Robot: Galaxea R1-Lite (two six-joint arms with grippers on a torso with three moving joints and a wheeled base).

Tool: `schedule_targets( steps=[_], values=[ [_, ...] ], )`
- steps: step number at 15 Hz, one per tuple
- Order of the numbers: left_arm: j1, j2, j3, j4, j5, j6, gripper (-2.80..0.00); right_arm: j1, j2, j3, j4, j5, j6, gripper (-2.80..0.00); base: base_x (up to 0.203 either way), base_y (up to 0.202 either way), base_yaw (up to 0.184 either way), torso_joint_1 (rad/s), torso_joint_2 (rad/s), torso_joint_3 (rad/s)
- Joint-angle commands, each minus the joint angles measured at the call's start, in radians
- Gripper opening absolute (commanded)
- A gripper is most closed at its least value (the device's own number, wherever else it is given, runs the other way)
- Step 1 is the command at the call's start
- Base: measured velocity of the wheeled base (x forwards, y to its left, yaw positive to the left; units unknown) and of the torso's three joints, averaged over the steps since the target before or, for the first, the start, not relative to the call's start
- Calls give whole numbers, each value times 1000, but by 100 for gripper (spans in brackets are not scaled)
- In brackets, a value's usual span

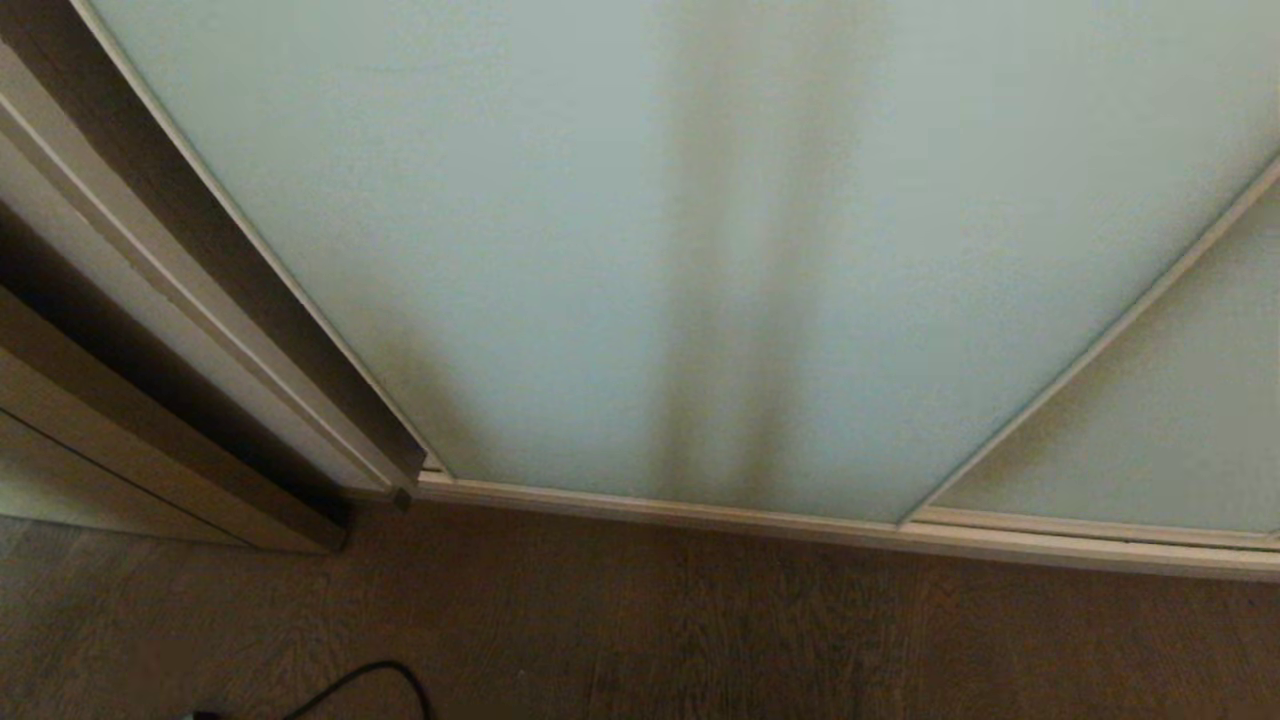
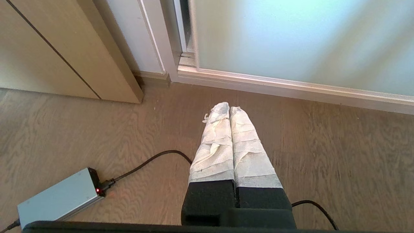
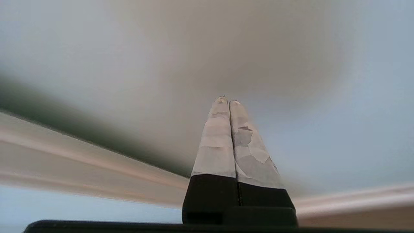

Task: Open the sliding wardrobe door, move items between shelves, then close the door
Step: Close the door

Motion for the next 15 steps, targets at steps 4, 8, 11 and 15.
schedule_targets(
  steps=[4,8,11,15],
  values=[
    [0,0,0,0,0,0,-280,229,-261,296,-7,-135,-266,-280,0,0,0,0,0,0],
    [0,0,0,0,0,0,-280,478,-533,622,-8,-342,-437,-280,0,0,0,0,0,0],
    [0,1,0,0,0,0,-280,540,-792,840,2,-401,-471,-280,0,0,0,0,0,0],
    [0,0,0,0,0,0,-280,586,-1123,1150,8,-490,-500,-280,0,0,0,0,0,0]
  ],
)
